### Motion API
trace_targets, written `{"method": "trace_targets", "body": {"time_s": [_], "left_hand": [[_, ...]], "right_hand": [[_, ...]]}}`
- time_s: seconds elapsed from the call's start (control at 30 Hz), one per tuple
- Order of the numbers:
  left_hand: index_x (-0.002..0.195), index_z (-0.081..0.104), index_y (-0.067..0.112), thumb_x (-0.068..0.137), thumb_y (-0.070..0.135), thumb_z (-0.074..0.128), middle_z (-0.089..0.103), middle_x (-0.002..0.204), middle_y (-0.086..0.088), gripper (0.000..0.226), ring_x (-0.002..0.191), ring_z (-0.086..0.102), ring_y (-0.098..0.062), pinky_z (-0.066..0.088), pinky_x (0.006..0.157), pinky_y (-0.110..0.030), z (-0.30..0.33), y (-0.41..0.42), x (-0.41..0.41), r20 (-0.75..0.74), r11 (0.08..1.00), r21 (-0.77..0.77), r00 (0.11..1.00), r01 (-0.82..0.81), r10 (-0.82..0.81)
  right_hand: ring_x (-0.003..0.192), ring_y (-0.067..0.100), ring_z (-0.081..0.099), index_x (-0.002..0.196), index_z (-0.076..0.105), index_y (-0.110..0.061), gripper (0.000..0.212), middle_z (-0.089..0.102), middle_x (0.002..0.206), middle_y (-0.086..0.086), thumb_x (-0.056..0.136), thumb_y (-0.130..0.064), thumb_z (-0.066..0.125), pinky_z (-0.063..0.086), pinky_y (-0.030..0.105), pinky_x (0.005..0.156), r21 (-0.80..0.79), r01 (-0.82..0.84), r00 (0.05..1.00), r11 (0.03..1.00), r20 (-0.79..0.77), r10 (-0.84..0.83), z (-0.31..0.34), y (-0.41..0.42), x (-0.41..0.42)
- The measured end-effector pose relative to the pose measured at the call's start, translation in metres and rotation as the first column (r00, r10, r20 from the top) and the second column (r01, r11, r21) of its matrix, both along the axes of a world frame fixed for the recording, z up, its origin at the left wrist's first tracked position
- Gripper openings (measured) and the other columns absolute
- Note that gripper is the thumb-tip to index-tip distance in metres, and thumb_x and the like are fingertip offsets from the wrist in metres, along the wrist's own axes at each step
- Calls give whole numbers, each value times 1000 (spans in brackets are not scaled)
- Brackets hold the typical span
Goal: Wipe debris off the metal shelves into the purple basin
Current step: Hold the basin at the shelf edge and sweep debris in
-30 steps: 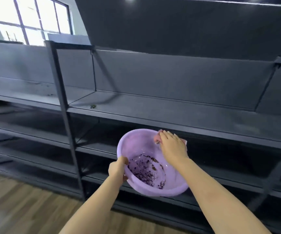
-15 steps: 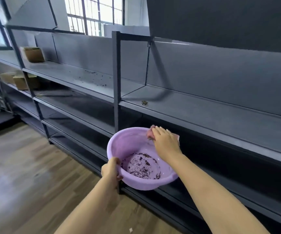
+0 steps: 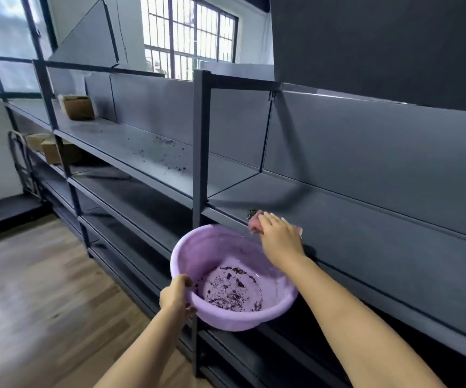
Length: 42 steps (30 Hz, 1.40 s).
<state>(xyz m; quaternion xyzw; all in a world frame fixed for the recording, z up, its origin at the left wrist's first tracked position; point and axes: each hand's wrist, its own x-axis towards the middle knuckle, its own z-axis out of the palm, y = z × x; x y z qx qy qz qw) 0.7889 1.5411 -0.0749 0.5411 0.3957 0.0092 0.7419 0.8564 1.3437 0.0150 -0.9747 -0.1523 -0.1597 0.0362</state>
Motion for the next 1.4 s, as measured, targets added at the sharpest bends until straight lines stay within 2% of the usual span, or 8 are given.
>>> {"method": "trace_targets", "body": {"time_s": [0.13,0.27,0.4,0.7,0.83,0.93,1.0,1.4], "left_hand": [[96,55,-7,76,4,54,57,82,-19,23,58,52,-30,41,46,-28,-5,-8,34,-21,999,-24,999,-25,24],[92,55,-5,77,3,54,55,68,-16,17,52,51,-28,40,45,-25,-10,-16,58,-45,1000,-23,999,-19,18],[85,55,-3,77,3,53,54,66,-15,10,52,49,-27,42,48,-26,-17,-22,76,-55,999,-38,998,-21,19],[79,55,1,78,1,50,52,67,-13,5,51,47,-25,42,39,-23,-17,-26,89,-62,999,-47,998,-5,2],[79,54,1,77,1,50,52,67,-13,5,50,47,-25,41,37,-23,-15,-27,86,-66,999,-53,998,-10,6],[78,54,2,77,1,50,52,67,-14,4,50,48,-26,44,45,-26,-10,-29,82,-55,999,-51,998,-4,1],[78,53,2,77,0,49,53,68,-14,4,51,49,-27,45,50,-29,-5,-30,79,-43,999,-52,999,-9,7],[78,53,2,75,3,49,56,72,-15,5,58,51,-27,48,58,-33,14,-27,58,14,998,-50,999,50,-49]], "right_hand": [[134,22,36,141,37,-11,42,40,147,6,100,-19,37,26,30,107,114,94,995,989,-52,-88,-5,-21,50],[118,30,50,126,51,-12,32,54,130,11,99,-24,39,37,33,92,305,204,970,930,-188,-152,-18,-34,94],[116,28,53,125,53,-19,32,58,128,7,99,-29,38,39,31,86,324,190,960,927,-261,-106,-16,-28,127],[123,28,48,132,50,-32,38,58,130,3,98,-45,38,34,32,99,389,147,933,909,-361,3,-16,-16,159],[109,26,54,118,59,-35,34,65,114,2,96,-50,38,48,38,90,502,145,911,853,-403,82,-14,-15,156],[104,18,57,111,63,-30,29,67,103,-3,96,-44,43,41,26,84,548,112,909,829,-394,138,-15,-7,145],[102,17,58,107,63,-29,24,65,96,-6,96,-40,45,40,25,84,553,94,907,828,-391,158,-16,-1,133],[106,29,57,118,61,-28,26,68,108,6,95,-30,49,43,39,92,445,-94,910,891,-324,258,-34,33,36]]}}
